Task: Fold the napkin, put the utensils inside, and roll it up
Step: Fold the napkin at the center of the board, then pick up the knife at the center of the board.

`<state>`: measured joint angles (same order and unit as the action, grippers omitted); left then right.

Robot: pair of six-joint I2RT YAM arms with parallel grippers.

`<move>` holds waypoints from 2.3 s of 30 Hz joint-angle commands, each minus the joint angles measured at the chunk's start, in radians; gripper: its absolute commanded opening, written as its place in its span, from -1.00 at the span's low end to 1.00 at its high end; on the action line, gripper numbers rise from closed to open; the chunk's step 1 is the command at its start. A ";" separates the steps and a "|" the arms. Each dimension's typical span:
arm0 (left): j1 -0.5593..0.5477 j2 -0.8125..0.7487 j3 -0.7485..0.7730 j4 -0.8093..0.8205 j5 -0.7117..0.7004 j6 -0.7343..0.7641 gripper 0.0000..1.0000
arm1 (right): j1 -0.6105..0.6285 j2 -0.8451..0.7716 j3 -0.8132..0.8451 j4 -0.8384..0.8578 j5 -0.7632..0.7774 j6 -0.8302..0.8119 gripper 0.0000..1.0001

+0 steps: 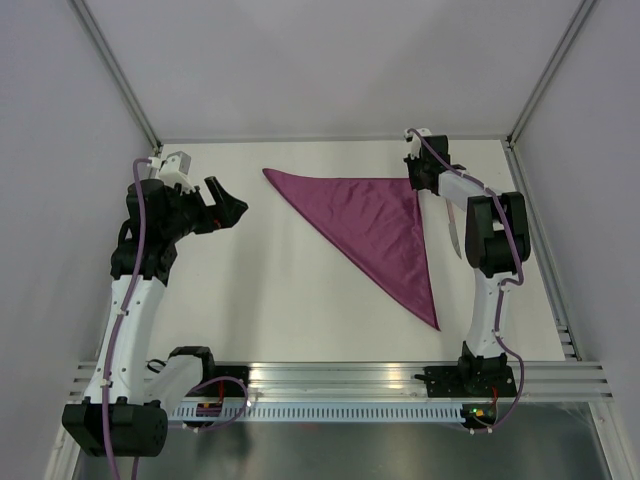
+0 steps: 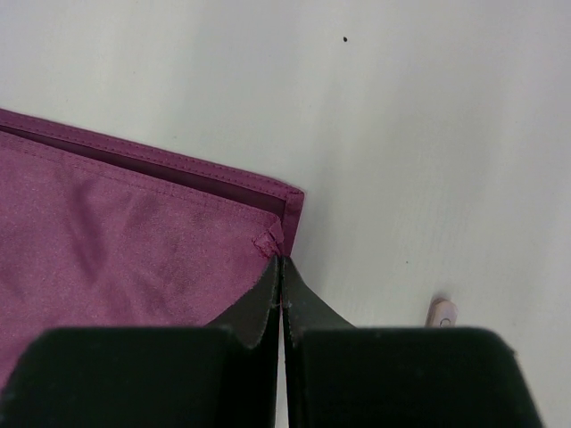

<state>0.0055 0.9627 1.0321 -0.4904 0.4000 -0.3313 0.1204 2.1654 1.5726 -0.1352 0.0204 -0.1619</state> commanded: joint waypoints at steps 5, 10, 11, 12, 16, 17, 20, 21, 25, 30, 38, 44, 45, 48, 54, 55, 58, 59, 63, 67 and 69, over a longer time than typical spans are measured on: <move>0.005 0.001 -0.006 0.038 0.034 -0.015 0.93 | -0.007 0.031 0.072 -0.007 0.016 -0.001 -0.65; 0.005 -0.007 -0.006 0.038 0.037 -0.014 0.94 | -0.028 0.013 0.133 -0.072 -0.007 0.019 0.18; 0.007 -0.007 -0.006 0.038 0.039 -0.014 0.94 | -0.034 0.008 0.150 -0.089 -0.014 0.027 0.20; 0.005 -0.009 -0.006 0.038 0.039 -0.014 0.94 | -0.048 -0.004 0.174 -0.108 -0.017 0.038 0.22; 0.005 -0.024 -0.013 0.038 0.051 -0.017 0.94 | -0.079 -0.055 0.165 -0.199 -0.010 0.047 0.18; 0.007 -0.033 -0.014 0.038 0.053 -0.017 0.94 | -0.087 -0.067 0.149 -0.225 -0.010 0.044 0.15; 0.005 -0.054 -0.026 0.038 0.068 -0.025 0.95 | -0.113 -0.119 0.048 -0.247 -0.014 0.042 0.04; 0.007 -0.059 -0.030 0.041 0.075 -0.031 0.95 | -0.155 -0.140 0.029 -0.251 -0.017 0.042 0.04; 0.007 -0.085 -0.067 0.061 0.106 -0.043 0.95 | -0.195 -0.165 -0.034 -0.267 -0.076 0.026 0.04; 0.007 -0.101 -0.093 0.067 0.123 -0.043 0.95 | -0.205 -0.153 -0.086 -0.267 -0.094 0.016 -0.01; 0.005 -0.114 -0.102 0.070 0.138 -0.041 0.95 | -0.208 -0.122 -0.128 -0.274 -0.094 0.010 -0.09; 0.005 -0.122 -0.115 0.075 0.140 -0.045 0.95 | -0.214 -0.113 -0.177 -0.273 -0.074 -0.010 -0.24; 0.005 -0.122 -0.116 0.076 0.138 -0.045 0.95 | -0.217 -0.114 -0.186 -0.268 -0.074 -0.019 -0.24; 0.005 -0.121 -0.115 0.075 0.138 -0.045 0.95 | -0.217 -0.107 -0.207 -0.262 -0.073 -0.031 -0.25; 0.005 -0.117 -0.110 0.075 0.128 -0.043 0.95 | -0.217 -0.105 -0.203 -0.274 -0.085 -0.045 -0.97; 0.005 -0.117 -0.109 0.075 0.128 -0.043 0.95 | -0.219 -0.113 -0.198 -0.288 -0.088 -0.050 -0.99; 0.007 -0.114 -0.106 0.070 0.122 -0.043 0.95 | -0.219 -0.163 -0.180 -0.316 -0.106 -0.054 -0.99; 0.005 -0.113 -0.099 0.070 0.120 -0.043 0.94 | -0.219 -0.200 -0.168 -0.323 -0.112 -0.054 -0.99; 0.007 -0.105 -0.087 0.067 0.111 -0.045 0.94 | -0.211 -0.286 -0.111 -0.394 -0.186 -0.053 -0.99; 0.005 -0.098 -0.066 0.058 0.099 -0.043 0.93 | -0.167 -0.360 -0.079 -0.477 -0.208 -0.064 -0.99; 0.005 -0.091 -0.050 0.053 0.091 -0.045 0.93 | -0.108 -0.391 -0.083 -0.503 -0.211 -0.064 -0.99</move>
<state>0.0055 0.8669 0.9249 -0.4557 0.5163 -0.3325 -0.0616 1.8683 1.4441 -0.5545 -0.1627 -0.2169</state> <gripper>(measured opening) 0.971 0.031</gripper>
